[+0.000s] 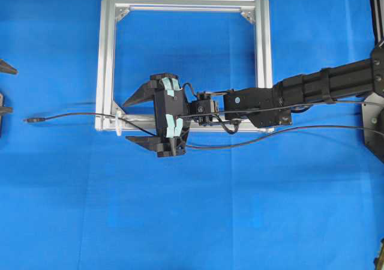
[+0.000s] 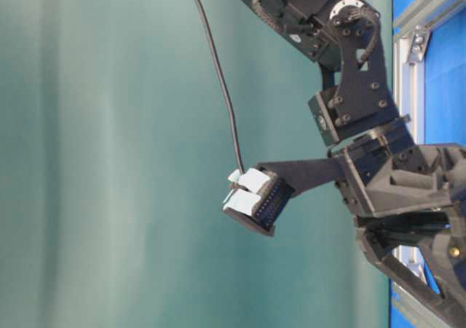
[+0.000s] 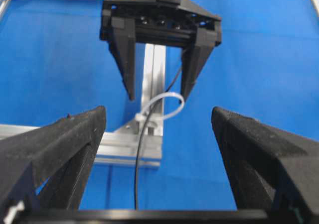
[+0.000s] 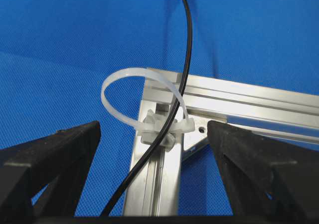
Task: Insert the wire through the string loop located on the left side.
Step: 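Pull the cable leftward through the loop with the left gripper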
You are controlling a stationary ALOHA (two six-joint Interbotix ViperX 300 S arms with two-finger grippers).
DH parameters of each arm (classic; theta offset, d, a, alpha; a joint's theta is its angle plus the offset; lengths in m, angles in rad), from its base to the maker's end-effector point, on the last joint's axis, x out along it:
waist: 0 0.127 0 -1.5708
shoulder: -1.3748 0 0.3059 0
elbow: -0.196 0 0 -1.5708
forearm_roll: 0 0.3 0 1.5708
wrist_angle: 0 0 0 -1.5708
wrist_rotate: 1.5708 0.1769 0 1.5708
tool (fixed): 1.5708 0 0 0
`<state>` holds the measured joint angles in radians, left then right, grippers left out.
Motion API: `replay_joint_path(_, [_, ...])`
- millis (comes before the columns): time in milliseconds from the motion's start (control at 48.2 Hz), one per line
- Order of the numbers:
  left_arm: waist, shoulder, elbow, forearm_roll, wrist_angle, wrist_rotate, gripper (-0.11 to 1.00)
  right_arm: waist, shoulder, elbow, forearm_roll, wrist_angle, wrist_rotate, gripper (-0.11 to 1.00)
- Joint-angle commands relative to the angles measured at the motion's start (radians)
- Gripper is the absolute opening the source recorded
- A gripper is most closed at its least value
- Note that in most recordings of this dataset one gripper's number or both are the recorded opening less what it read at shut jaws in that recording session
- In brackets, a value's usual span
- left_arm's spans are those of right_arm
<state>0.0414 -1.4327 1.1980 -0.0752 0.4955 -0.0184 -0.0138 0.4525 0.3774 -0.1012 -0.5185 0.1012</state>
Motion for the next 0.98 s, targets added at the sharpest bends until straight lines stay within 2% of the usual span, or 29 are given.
replay_joint_path(0, [0.003, 0.015, -0.021, 0.002, -0.011, -0.002, 0.82, 0.0, -0.078, -0.021, 0.003, -0.002, 0.003, 0.97])
replay_joint_path(187, [0.003, 0.015, -0.02, 0.003, -0.012, 0.0, 0.82, -0.005, -0.149, -0.025, 0.015, 0.032, 0.003, 0.97])
replay_joint_path(457, [0.003, 0.017, -0.02, 0.002, -0.015, 0.0, 0.82, -0.021, -0.215, -0.041, 0.063, 0.074, 0.006, 0.97])
replay_joint_path(748, [0.003, 0.015, -0.02, 0.002, -0.015, 0.003, 0.82, -0.026, -0.293, -0.072, 0.064, 0.173, 0.006, 0.97])
replay_joint_path(955, [0.003, 0.015, -0.02, 0.002, -0.015, 0.012, 0.82, -0.028, -0.304, -0.08, 0.064, 0.183, 0.006, 0.97])
